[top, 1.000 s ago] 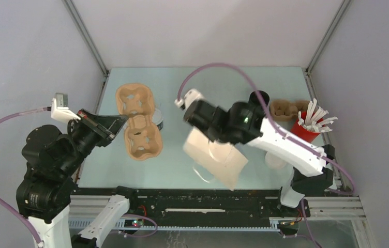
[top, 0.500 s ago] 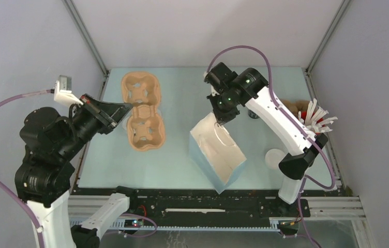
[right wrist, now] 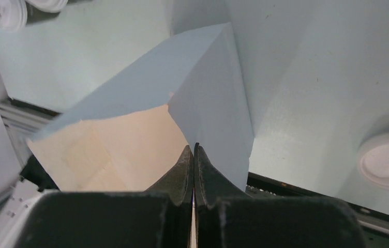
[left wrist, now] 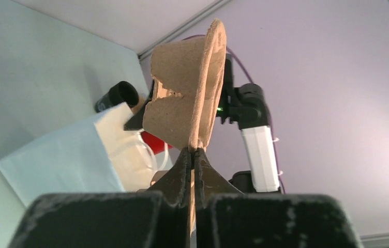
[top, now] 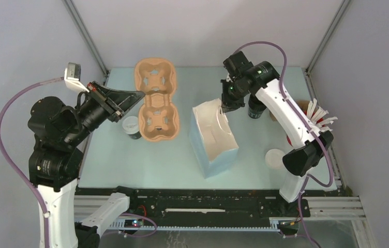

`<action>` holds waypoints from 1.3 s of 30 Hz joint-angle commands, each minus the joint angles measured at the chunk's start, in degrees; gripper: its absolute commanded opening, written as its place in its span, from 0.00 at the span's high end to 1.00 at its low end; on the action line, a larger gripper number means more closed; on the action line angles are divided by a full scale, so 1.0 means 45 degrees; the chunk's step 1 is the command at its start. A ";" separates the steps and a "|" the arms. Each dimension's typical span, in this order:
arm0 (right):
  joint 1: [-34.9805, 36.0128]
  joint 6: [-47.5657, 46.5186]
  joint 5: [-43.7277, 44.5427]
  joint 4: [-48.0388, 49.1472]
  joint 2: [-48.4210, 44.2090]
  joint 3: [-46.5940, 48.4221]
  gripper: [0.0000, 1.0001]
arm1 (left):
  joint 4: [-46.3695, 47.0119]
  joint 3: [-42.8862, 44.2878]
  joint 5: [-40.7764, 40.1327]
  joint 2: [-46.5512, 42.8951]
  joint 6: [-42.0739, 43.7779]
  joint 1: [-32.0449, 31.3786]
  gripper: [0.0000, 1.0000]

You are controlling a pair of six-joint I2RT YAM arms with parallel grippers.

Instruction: Pack the takeout coffee

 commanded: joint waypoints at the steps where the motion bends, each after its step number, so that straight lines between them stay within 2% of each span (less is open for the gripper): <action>1: -0.0948 0.1596 -0.0929 0.2355 -0.0936 -0.1134 1.00 | 0.1911 -0.0389 0.0833 -0.0137 -0.1216 0.0102 1.00; 4: -0.1302 0.2184 -0.1422 0.3527 -0.1435 -0.2063 0.99 | 0.2312 -0.0711 0.0923 -0.0275 -0.1571 0.0102 1.00; 6: -0.1352 0.2129 -0.1593 0.3752 -0.1486 -0.2138 0.83 | 0.2623 -0.1013 0.0975 -0.0373 -0.1833 0.0102 1.00; 9: -0.1438 0.1759 -0.1457 0.3501 -0.1736 -0.1800 0.50 | 0.3299 -0.1459 0.1061 -0.0529 -0.2503 0.0102 1.00; 11: -0.1578 0.1337 -0.1573 0.3264 -0.2024 -0.1334 0.36 | 0.3943 -0.1823 0.1158 -0.0593 -0.3094 0.0102 1.00; 13: -0.1705 0.0680 -0.1918 0.3074 -0.2348 -0.0751 0.28 | 0.4566 -0.2101 0.1248 -0.0571 -0.3642 0.0102 1.00; 16: -0.1824 -0.0980 -0.2230 0.2753 -0.2813 0.0138 0.22 | 0.4889 -0.2096 0.1272 -0.0357 -0.3884 0.0102 1.00; 18: -0.1817 -0.2610 -0.2218 0.3268 -0.3554 -0.0022 0.21 | 0.4893 -0.1920 0.1274 -0.0116 -0.3828 0.0069 1.00; 20: -0.1651 -0.4446 -0.2594 0.4613 -0.4530 -0.0774 0.21 | 0.4816 -0.1831 0.1091 0.0079 -0.3606 -0.0079 1.00; 23: -0.0899 -0.7298 -0.3089 0.7971 -0.6556 -0.2799 0.18 | 0.3861 -0.1249 0.0098 0.0442 -0.2669 -0.0741 1.00; 24: -0.0641 -0.8131 -0.3638 0.9209 -0.7202 -0.3444 0.17 | 0.3292 -0.0872 -0.0342 0.0699 -0.2233 -0.1087 1.00; 26: 0.0049 -1.1388 -0.6209 1.0849 -0.8208 -0.4481 0.19 | 0.2378 0.0010 -0.1193 0.1175 -0.1418 -0.1895 1.00; 28: 0.1460 -1.3576 -0.6429 1.1537 -0.8631 -0.4777 0.16 | 0.1728 0.0734 -0.2065 0.1508 -0.0827 -0.2545 1.00; 29: 0.1998 -1.4002 -0.6166 1.1425 -0.8492 -0.4514 0.14 | 0.1504 0.1009 -0.2478 0.1621 -0.0512 -0.2834 1.00; 32: 0.3202 -1.4579 -0.5688 0.9496 -0.6752 -0.1589 0.14 | 0.0912 0.1971 -0.3683 0.2101 0.0179 -0.4023 1.00; 33: 0.3756 -1.4667 -0.4913 0.9089 -0.6287 -0.0841 0.07 | 0.0699 0.2277 -0.4165 0.2267 0.0450 -0.4461 1.00; 34: 0.4338 -1.4809 -0.3807 0.8909 -0.5941 -0.0423 0.01 | 0.0476 0.2491 -0.4594 0.2407 0.0635 -0.4846 1.00; 39: 0.5400 -1.5808 -0.1596 0.8172 -0.4719 0.0659 0.00 | 0.0246 0.3099 -0.5818 0.3000 0.1103 -0.5984 1.00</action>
